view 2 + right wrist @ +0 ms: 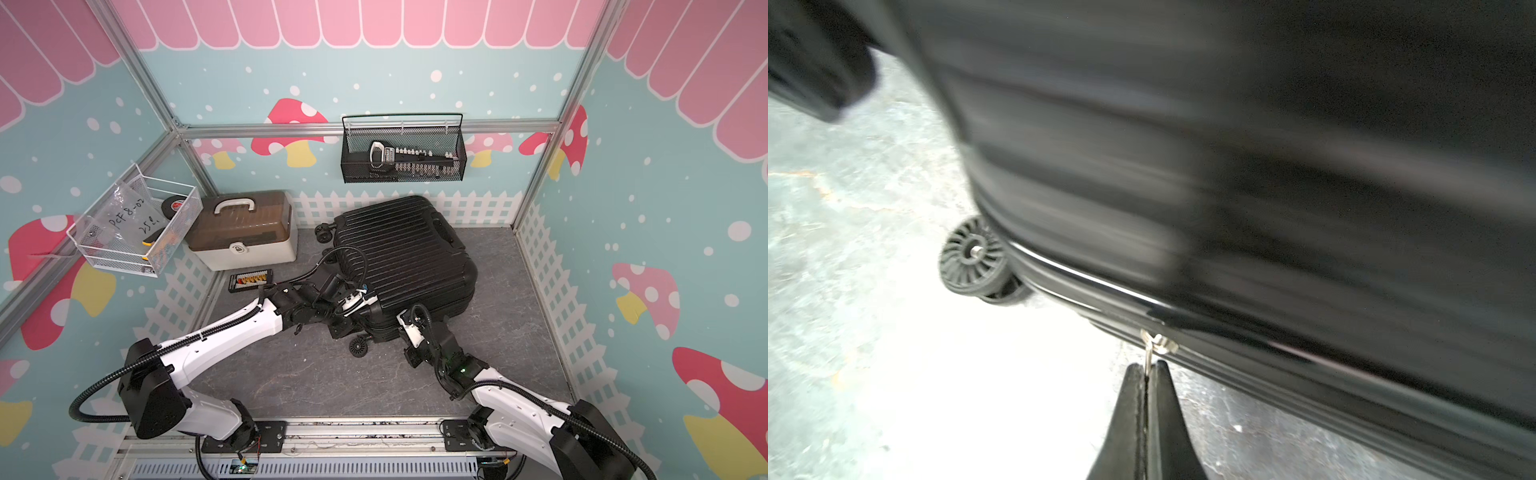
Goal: Close the suitcase zippers
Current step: Zip the zipper on the suitcase.
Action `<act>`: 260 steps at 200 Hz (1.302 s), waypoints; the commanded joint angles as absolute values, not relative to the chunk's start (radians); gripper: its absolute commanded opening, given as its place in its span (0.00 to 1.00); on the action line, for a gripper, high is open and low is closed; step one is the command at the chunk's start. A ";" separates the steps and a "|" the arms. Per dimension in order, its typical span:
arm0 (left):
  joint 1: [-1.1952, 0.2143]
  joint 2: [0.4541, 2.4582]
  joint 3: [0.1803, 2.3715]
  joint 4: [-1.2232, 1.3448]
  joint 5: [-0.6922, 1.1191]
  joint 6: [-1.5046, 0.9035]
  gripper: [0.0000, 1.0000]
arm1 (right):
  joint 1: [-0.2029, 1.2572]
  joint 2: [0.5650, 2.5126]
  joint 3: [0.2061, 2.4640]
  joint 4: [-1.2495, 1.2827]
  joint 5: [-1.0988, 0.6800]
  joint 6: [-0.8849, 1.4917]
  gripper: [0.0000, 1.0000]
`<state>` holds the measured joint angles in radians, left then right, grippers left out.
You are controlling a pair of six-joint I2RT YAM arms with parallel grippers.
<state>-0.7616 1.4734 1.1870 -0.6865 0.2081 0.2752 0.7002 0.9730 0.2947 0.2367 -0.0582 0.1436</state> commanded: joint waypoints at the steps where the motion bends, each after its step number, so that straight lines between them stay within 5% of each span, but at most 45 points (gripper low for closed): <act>1: -0.792 1.434 1.170 -0.375 0.156 0.106 0.35 | 0.719 0.956 0.301 0.378 -0.203 0.104 0.00; 106: -0.908 1.553 1.176 -0.161 0.163 -0.058 0.31 | 0.819 1.008 0.313 0.494 -0.215 0.112 0.00; 167: -0.916 1.575 1.178 -0.113 0.404 -0.087 0.32 | 0.827 0.953 0.268 0.429 -0.006 0.147 0.00; 226: -0.912 1.500 1.203 -0.272 0.303 0.030 0.74 | 0.827 0.868 0.235 0.312 0.157 0.184 0.00; 260: -0.832 1.458 1.231 -0.321 0.294 0.032 0.78 | 0.827 0.868 0.233 0.308 0.196 0.198 0.00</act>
